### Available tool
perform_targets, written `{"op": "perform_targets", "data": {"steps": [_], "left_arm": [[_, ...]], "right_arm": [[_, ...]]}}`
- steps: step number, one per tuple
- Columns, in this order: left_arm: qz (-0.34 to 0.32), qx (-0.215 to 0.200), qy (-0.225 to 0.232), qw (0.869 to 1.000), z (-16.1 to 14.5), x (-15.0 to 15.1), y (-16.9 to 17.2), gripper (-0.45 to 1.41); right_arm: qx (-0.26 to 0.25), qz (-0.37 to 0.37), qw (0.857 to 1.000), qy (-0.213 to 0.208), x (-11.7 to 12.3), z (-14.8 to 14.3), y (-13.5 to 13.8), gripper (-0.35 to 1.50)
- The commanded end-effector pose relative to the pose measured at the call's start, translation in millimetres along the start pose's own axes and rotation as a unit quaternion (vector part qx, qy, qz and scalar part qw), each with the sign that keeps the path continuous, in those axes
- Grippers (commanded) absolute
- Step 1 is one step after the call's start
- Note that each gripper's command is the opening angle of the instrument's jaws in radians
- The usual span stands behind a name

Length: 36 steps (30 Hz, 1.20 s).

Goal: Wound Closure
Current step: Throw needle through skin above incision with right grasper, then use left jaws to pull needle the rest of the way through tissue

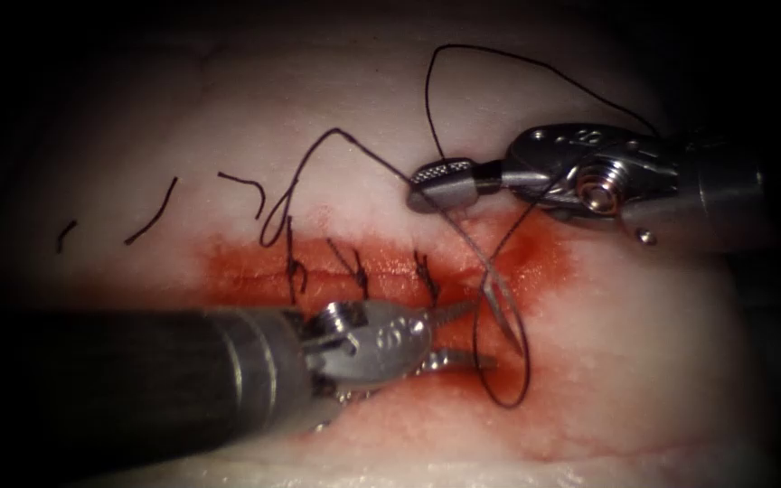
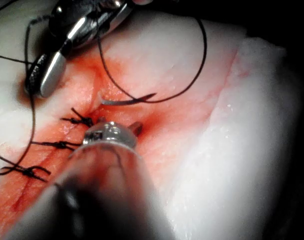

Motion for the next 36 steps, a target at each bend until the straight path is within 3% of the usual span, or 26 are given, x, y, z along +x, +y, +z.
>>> {"op": "perform_targets", "data": {"steps": [1, 3, 5, 6, 10, 13, 17, 23, 30, 36], "left_arm": [[-0.003, -0.001, 0.0, 1.0, 0.7, 0.0, 0.1, 0.29], [0.005, -0.002, 0.0, 1.0, 0.6, 0.2, 0.1, 0.31], [0.017, -0.001, 0.003, 1.0, 0.4, 0.5, 0.2, 0.31], [0.028, -0.001, 0.005, 1.0, 0.4, 0.7, 0.3, 0.29], [0.105, -0.005, 0.041, 0.994, 0.2, 2.1, 1.0, 0.22], [0.185, -0.008, 0.059, 0.981, 0.2, 2.9, 1.8, 0.22], [0.227, -0.009, 0.06, 0.972, 0.1, 2.9, 1.9, 0.22], [0.231, -0.006, 0.062, 0.971, 0.2, 3.0, 1.0, 0.31], [0.222, 0.012, 0.076, 0.972, -0.9, 4.0, 0.2, 0.32], [0.22, 0.021, 0.08, 0.972, 0.2, 4.2, -0.6, 0.32]], "right_arm": [[0.006, 0.01, 1.0, 0.003, -0.5, 0.4, 0.0, -0.35], [-0.003, 0.01, 1.0, 0.025, -0.4, -0.3, 0.2, -0.3], [-0.026, 0.014, 0.998, 0.06, 0.5, -1.2, 0.8, 0.52], [-0.031, 0.005, 0.997, 0.073, 0.9, -1.6, 1.2, 0.73], [-0.081, -0.037, 0.988, 0.128, 3.4, -4.6, 3.6, 1.15], [-0.099, -0.04, 0.982, 0.154, 4.0, -6.9, 4.8, 1.16], [-0.116, -0.036, 0.979, 0.161, 3.5, -8.5, 5.1, 1.06], [-0.129, -0.032, 0.977, 0.165, 2.2, -9.7, 4.6, 0.63], [-0.131, -0.033, 0.977, 0.165, 1.6, -9.8, 4.3, 0.59], [-0.131, -0.037, 0.977, 0.167, 0.8, -9.6, 4.3, 0.59]]}}
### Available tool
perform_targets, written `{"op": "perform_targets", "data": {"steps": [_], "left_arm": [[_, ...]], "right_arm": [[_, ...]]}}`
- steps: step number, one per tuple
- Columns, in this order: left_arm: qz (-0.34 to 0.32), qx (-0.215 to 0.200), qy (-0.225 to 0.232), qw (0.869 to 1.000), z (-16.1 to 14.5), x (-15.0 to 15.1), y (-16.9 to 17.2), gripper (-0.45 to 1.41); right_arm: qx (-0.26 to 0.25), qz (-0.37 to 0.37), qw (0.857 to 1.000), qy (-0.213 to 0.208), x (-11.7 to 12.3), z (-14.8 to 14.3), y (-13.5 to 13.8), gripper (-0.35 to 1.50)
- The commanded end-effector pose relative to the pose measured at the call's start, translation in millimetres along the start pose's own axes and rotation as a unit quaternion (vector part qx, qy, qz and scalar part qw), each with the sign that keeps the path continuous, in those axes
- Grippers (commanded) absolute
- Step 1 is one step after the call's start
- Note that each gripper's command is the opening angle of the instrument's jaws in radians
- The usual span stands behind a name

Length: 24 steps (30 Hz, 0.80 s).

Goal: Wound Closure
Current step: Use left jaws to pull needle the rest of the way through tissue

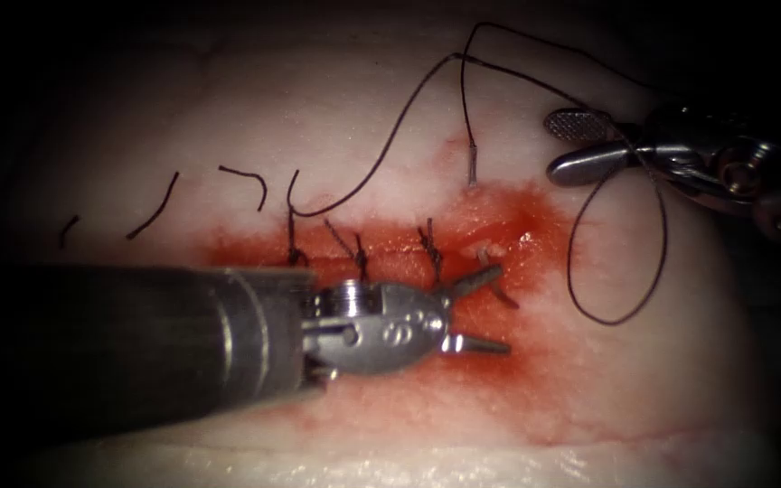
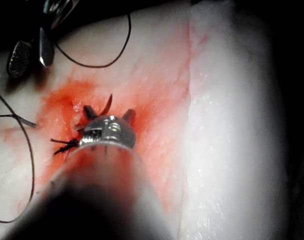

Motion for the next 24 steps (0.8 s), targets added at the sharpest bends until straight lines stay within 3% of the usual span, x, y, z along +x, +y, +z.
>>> {"op": "perform_targets", "data": {"steps": [1, 9, 11, 12, 13, 15, 17, 20, 24], "left_arm": [[0.001, 0.001, 0.0, 1.0, 1.0, -0.4, -0.1, 0.32], [0.007, 0.009, -0.005, 1.0, 2.5, -1.7, -0.3, 0.09], [-0.028, 0.005, 0.0, 1.0, 2.4, -1.9, -0.7, -0.15], [-0.039, 0.002, 0.002, 0.999, 2.3, -2.0, -0.8, -0.4], [-0.051, 0.001, 0.004, 0.999, 2.0, -2.0, -0.9, -0.45], [-0.066, -0.009, 0.011, 0.998, 1.7, -1.9, -1.0, -0.45], [-0.085, -0.029, 0.025, 0.996, 1.5, -1.6, -1.3, -0.45], [-0.113, -0.051, 0.042, 0.991, 1.0, -0.8, -1.7, -0.45], [-0.194, -0.085, 0.058, 0.976, 0.7, 0.3, -2.2, -0.45]], "right_arm": [[0.003, -0.001, 1.0, 0.001, -0.8, 0.7, 0.0, 0.59], [0.005, -0.003, 1.0, 0.012, -2.0, -1.3, -0.1, 0.49], [0.002, -0.003, 1.0, 0.014, -2.4, -2.2, -0.3, 0.47], [0.002, -0.003, 1.0, 0.017, -2.7, -2.7, -0.4, 0.42], [0.002, -0.003, 1.0, 0.019, -3.0, -3.3, -0.5, 0.39], [-0.001, -0.004, 1.0, 0.018, -3.7, -4.7, -0.8, 0.27], [-0.003, -0.006, 1.0, 0.017, -4.5, -6.2, -1.1, 0.29], [0.0, -0.009, 1.0, 0.013, -6.1, -9.1, -2.0, 0.68], [0.007, -0.012, 1.0, 0.013, -7.5, -11.0, -3.0, 0.64]]}}
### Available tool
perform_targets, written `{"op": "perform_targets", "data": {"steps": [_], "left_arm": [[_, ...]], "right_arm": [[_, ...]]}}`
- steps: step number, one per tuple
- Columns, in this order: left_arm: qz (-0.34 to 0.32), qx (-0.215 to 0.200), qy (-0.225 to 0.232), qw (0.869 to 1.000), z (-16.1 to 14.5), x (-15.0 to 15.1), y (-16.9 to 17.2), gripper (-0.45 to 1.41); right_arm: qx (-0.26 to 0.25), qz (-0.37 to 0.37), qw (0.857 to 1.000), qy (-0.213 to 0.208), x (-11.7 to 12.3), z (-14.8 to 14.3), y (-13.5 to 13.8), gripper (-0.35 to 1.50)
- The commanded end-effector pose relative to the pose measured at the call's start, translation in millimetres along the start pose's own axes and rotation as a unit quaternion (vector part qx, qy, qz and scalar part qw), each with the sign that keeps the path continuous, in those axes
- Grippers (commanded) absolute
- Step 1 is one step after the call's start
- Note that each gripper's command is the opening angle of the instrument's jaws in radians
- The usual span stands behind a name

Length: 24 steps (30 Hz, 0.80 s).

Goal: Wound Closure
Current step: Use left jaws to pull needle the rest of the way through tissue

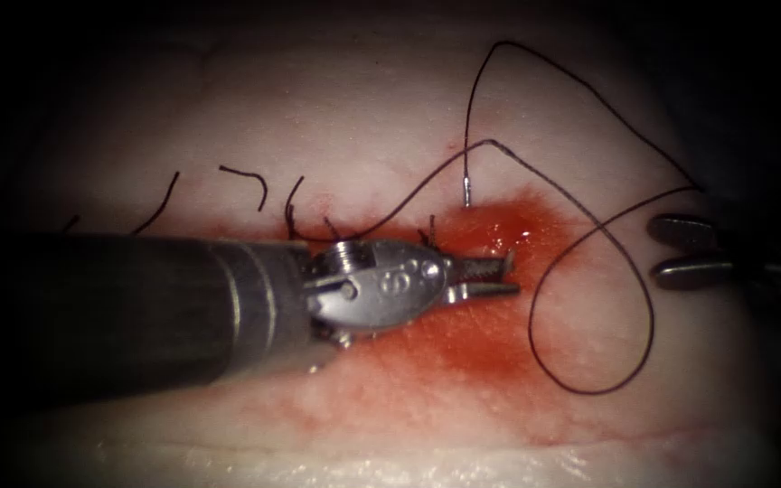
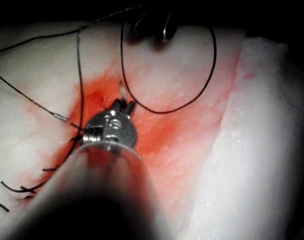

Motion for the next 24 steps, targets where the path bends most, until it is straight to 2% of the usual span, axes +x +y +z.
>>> {"op": "perform_targets", "data": {"steps": [1, 3, 5, 6, 7, 8, 9, 13, 15, 16, 18, 20, 22, 23, 24], "left_arm": [[-0.017, -0.005, 0.002, 1.0, 0.7, 0.1, -0.1, -0.45], [-0.076, -0.026, 0.01, 0.997, 0.5, 0.9, 0.1, -0.45], [-0.142, -0.06, 0.015, 0.988, 0.0, 1.8, 0.2, -0.45], [-0.142, -0.06, 0.015, 0.988, 0.0, 1.8, 0.2, -0.45], [-0.187, -0.09, 0.017, 0.978, -0.4, 2.4, 0.1, -0.45], [-0.205, -0.104, 0.017, 0.973, -0.7, 2.6, 0.0, -0.45], [-0.225, -0.119, 0.016, 0.967, -1.0, 3.0, -0.1, -0.45], [-0.252, -0.165, 0.021, 0.953, -2.5, 4.1, -0.5, -0.45], [-0.254, -0.173, 0.021, 0.951, -2.8, 4.4, -0.5, -0.45], [-0.256, -0.181, 0.021, 0.949, -3.5, 5.0, -0.5, -0.45], [-0.26, -0.177, 0.023, 0.949, -4.2, 6.0, -0.5, -0.45], [-0.264, -0.178, 0.023, 0.947, -4.4, 6.3, -0.4, -0.45], [-0.255, -0.182, 0.028, 0.949, -4.9, 7.3, 0.1, -0.45], [-0.245, -0.183, 0.033, 0.952, -5.1, 7.6, 0.2, -0.45], [-0.201, -0.182, 0.059, 0.961, -5.4, 8.4, 0.5, -0.45]], "right_arm": [[0.002, 0.0, 1.0, -0.001, -1.6, 0.1, -0.7, 0.71], [0.002, -0.002, 1.0, 0.001, -2.7, 0.1, -1.7, 0.81], [0.012, -0.005, 1.0, 0.002, -3.7, 0.9, -2.6, 0.74], [0.012, -0.005, 1.0, 0.002, -3.7, 0.9, -2.6, 0.74], [0.013, -0.006, 1.0, 0.003, -4.3, 1.5, -3.1, 0.86], [0.01, -0.007, 1.0, 0.003, -4.7, 1.8, -3.5, 0.99], [0.01, -0.008, 1.0, 0.003, -5.0, 2.1, -3.8, 1.05], [0.023, -0.012, 0.999, -0.019, -6.6, 2.6, -6.0, 1.05], [0.024, -0.012, 0.999, -0.019, -6.8, 2.7, -6.5, 1.05], [0.028, -0.012, 0.999, -0.019, -7.3, 2.8, -7.7, 1.05], [0.033, -0.01, 0.999, -0.019, -7.8, 3.2, -9.7, 1.05], [0.035, -0.009, 0.999, -0.02, -7.9, 3.3, -10.3, 1.05], [0.045, -0.008, 0.999, -0.022, -7.9, 3.6, -12.4, 0.59], [0.051, -0.012, 0.998, -0.024, -7.7, 3.8, -12.9, 0.22], [0.051, -0.015, 0.998, -0.021, -7.0, 4.1, -13.7, 0.24]]}}
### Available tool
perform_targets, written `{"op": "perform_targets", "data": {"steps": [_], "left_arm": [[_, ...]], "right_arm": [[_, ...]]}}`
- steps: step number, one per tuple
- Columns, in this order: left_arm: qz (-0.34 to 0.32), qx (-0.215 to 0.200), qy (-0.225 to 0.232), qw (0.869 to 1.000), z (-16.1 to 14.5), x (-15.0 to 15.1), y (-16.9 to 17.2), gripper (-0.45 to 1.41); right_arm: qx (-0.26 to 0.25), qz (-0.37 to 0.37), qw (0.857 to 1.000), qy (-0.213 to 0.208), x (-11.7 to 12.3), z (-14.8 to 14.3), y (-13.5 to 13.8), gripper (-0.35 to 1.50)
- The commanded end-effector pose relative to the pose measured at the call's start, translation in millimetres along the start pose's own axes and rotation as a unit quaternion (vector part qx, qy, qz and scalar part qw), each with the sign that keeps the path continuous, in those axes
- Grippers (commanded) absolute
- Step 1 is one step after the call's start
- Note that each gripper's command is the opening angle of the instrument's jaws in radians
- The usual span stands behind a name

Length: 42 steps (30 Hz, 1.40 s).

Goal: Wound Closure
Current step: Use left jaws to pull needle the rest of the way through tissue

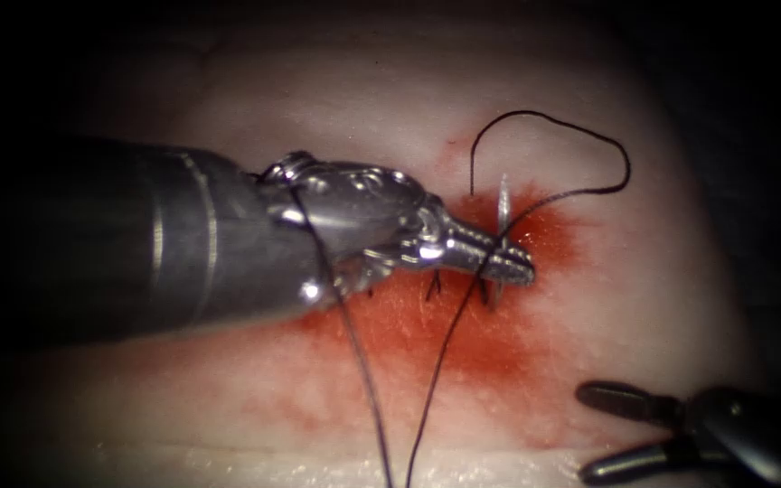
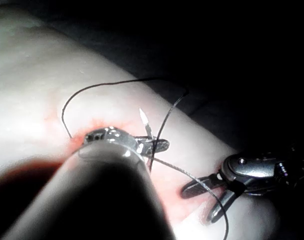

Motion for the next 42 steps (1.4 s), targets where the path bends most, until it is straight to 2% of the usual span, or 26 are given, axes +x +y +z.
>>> {"op": "perform_targets", "data": {"steps": [1, 3, 4, 10, 14, 16, 17, 23, 26, 29, 30, 31, 32, 33, 37, 38, 42], "left_arm": [[0.033, 0.001, 0.009, 0.999, 0.6, 0.2, -0.2, -0.45], [0.128, 0.013, 0.025, 0.991, 0.9, 0.8, 0.6, -0.45], [0.128, 0.013, 0.025, 0.991, 0.9, 0.8, 0.6, -0.45], [0.256, 0.058, 0.016, 0.965, 1.0, 1.6, 2.0, -0.45], [0.329, 0.124, -0.008, 0.936, 0.1, 3.0, 2.7, -0.45], [0.35, 0.138, -0.016, 0.927, -0.3, 3.6, 2.9, -0.45], [0.38, 0.15, -0.027, 0.912, -0.8, 4.3, 3.1, -0.45], [0.408, 0.173, -0.042, 0.895, -2.1, 6.8, 3.7, -0.45], [0.406, 0.178, -0.041, 0.895, -2.3, 7.3, 3.7, -0.45], [0.413, 0.176, -0.043, 0.892, -1.9, 5.6, 3.9, -0.45], [0.42, 0.175, -0.046, 0.889, -1.6, 4.2, 3.9, -0.45], [0.429, 0.177, -0.05, 0.884, -1.0, 2.1, 3.8, -0.45], [0.429, 0.177, -0.05, 0.884, -1.0, 2.1, 3.8, -0.45], [0.439, 0.177, -0.055, 0.879, -0.3, 0.1, 3.6, -0.45], [0.459, 0.171, -0.058, 0.87, 0.6, -2.9, 2.9, -0.45], [0.47, 0.166, -0.059, 0.865, 0.9, -3.9, 2.7, -0.45], [0.486, 0.156, -0.06, 0.858, 0.8, -4.8, 2.8, -0.45]], "right_arm": [[0.002, 0.001, 1.0, 0.008, 0.2, 1.1, -0.9, 0.27], [0.002, 0.007, 1.0, 0.017, 1.2, 1.3, -0.8, 0.32], [0.002, 0.007, 1.0, 0.017, 1.2, 1.3, -0.8, 0.32], [-0.019, 0.016, 0.999, 0.035, 3.5, 1.2, 1.0, 0.26], [-0.029, 0.021, 0.999, 0.038, 4.8, 1.7, 2.3, 0.2], [-0.031, 0.023, 0.999, 0.038, 5.3, 1.8, 2.5, 0.19], [-0.033, 0.026, 0.998, 0.042, 5.8, 1.9, 2.8, 0.12], [-0.038, 0.03, 0.998, 0.048, 6.8, 2.9, 3.2, 0.05], [-0.041, 0.03, 0.997, 0.05, 6.8, 3.5, 3.1, 0.04], [-0.042, 0.031, 0.997, 0.051, 7.2, 3.6, 3.4, -0.03], [-0.039, 0.056, 0.996, 0.053, 7.5, 3.4, 3.7, -0.08], [-0.038, 0.072, 0.995, 0.053, 7.8, 3.3, 4.1, -0.05], [-0.038, 0.072, 0.995, 0.053, 7.8, 3.3, 4.1, -0.05], [-0.038, 0.093, 0.994, 0.053, 8.2, 3.2, 4.5, 0.09], [-0.034, 0.142, 0.988, 0.052, 8.7, 3.1, 5.0, 0.34], [-0.035, 0.16, 0.986, 0.041, 8.8, 3.0, 5.2, 0.46], [-0.042, 0.165, 0.985, 0.009, 8.8, 2.7, 5.8, 0.51]]}}
